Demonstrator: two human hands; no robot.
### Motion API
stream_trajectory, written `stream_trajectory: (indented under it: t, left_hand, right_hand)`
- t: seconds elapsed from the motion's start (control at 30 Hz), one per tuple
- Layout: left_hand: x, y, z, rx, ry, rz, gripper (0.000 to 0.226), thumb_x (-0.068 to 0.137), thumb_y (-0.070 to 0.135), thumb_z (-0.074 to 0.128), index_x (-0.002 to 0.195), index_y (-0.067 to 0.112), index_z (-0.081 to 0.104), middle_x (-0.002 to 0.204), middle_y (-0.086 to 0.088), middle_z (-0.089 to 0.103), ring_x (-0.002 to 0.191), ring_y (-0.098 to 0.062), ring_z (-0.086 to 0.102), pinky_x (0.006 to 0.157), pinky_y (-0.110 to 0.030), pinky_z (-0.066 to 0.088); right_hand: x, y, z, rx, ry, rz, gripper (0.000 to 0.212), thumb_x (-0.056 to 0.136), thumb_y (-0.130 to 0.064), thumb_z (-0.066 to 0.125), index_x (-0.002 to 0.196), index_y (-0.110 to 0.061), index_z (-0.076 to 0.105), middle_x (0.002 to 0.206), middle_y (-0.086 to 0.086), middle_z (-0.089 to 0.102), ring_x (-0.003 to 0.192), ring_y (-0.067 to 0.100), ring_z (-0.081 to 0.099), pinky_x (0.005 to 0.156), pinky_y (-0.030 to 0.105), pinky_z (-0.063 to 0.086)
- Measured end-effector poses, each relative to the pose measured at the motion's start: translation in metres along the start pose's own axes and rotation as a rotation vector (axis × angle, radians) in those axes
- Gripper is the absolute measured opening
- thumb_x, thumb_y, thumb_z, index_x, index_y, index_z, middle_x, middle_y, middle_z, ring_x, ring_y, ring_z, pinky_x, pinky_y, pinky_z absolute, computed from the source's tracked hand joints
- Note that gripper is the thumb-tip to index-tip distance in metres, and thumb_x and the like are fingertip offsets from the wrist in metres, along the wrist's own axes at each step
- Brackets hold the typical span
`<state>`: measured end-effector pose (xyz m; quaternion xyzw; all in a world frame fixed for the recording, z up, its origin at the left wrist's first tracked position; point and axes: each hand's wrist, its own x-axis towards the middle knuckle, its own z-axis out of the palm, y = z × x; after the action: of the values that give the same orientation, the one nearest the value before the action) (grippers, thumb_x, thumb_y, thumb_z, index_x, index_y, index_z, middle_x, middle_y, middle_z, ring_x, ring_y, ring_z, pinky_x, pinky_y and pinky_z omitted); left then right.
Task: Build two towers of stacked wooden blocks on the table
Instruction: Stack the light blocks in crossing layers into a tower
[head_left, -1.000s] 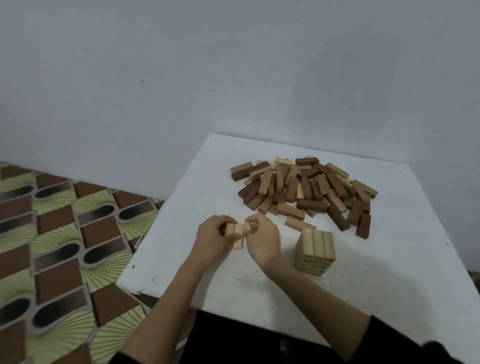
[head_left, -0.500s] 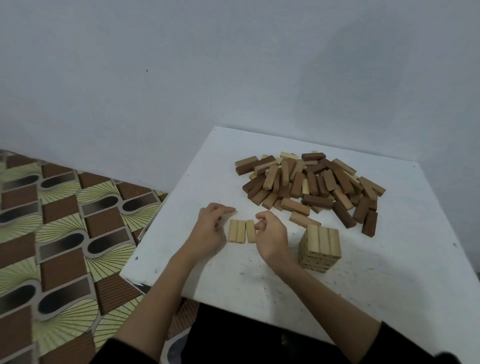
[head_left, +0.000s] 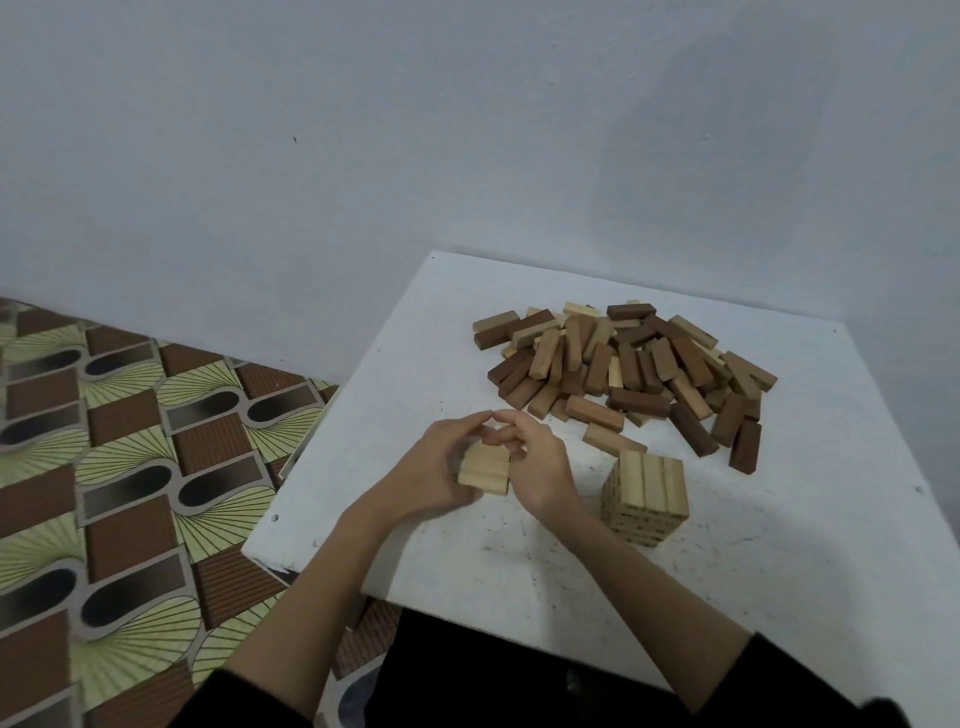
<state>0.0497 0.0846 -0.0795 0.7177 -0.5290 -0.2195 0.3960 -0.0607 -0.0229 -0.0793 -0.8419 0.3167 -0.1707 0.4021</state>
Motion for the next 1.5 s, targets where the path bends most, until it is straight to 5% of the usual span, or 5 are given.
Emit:
stream_trajectory:
  t: [0.17, 0.3, 0.5, 0.8, 1.5]
  left_hand:
    - [0.002, -0.007, 0.007, 0.01, 0.058, -0.106, 0.087, 0.071, 0.008, 0.077, 0.144, 0.02, 0.032, 0.115, 0.013, 0.053, 0.106, 0.016, 0.039, 0.085, 0.002, 0.028]
    - [0.006, -0.007, 0.012, 0.014, 0.148, -0.123, 0.087, 0.071, 0.013, 0.077, 0.145, 0.02, 0.031, 0.114, 0.01, 0.053, 0.104, 0.007, 0.041, 0.085, 0.001, 0.028]
    - [0.005, -0.007, 0.016, 0.039, 0.292, -0.134, 0.089, 0.069, 0.033, 0.069, 0.146, 0.016, 0.029, 0.116, 0.008, 0.053, 0.109, -0.01, 0.041, 0.098, -0.023, 0.032]
    - [0.006, -0.013, 0.017, 0.072, 0.301, -0.139, 0.084, 0.073, 0.026, 0.073, 0.146, 0.022, 0.03, 0.117, 0.019, 0.052, 0.11, -0.004, 0.037, 0.101, -0.026, 0.032]
    - [0.003, -0.007, 0.014, 0.063, 0.263, -0.123, 0.081, 0.07, 0.031, 0.067, 0.143, 0.022, 0.035, 0.125, 0.02, 0.056, 0.119, -0.005, 0.036, 0.102, -0.021, 0.025]
  right_hand:
    - [0.002, -0.003, -0.001, 0.27, 0.222, 0.177, 0.021, 0.093, 0.005, 0.043, 0.098, -0.002, 0.062, 0.084, 0.006, 0.052, 0.072, 0.011, 0.045, 0.062, 0.019, 0.038]
    - [-0.013, 0.004, 0.002, 0.076, 0.207, 0.022, 0.048, 0.089, 0.015, 0.033, 0.126, -0.009, 0.052, 0.111, 0.003, 0.057, 0.103, 0.01, 0.052, 0.084, 0.005, 0.037]
    - [-0.027, 0.014, 0.005, 0.052, 0.049, -0.008, 0.047, 0.095, -0.001, 0.038, 0.14, -0.011, 0.036, 0.138, 0.001, 0.046, 0.124, 0.002, 0.036, 0.091, -0.006, 0.018]
    - [-0.029, 0.015, 0.008, -0.072, 0.009, -0.016, 0.051, 0.1, -0.014, 0.032, 0.149, -0.014, 0.017, 0.147, -0.001, 0.037, 0.138, 0.022, 0.028, 0.113, 0.039, 0.028]
    - [-0.025, 0.016, 0.008, -0.146, -0.06, 0.067, 0.054, 0.101, -0.018, 0.029, 0.151, -0.018, 0.008, 0.151, -0.005, 0.031, 0.142, 0.022, 0.018, 0.113, 0.04, 0.027]
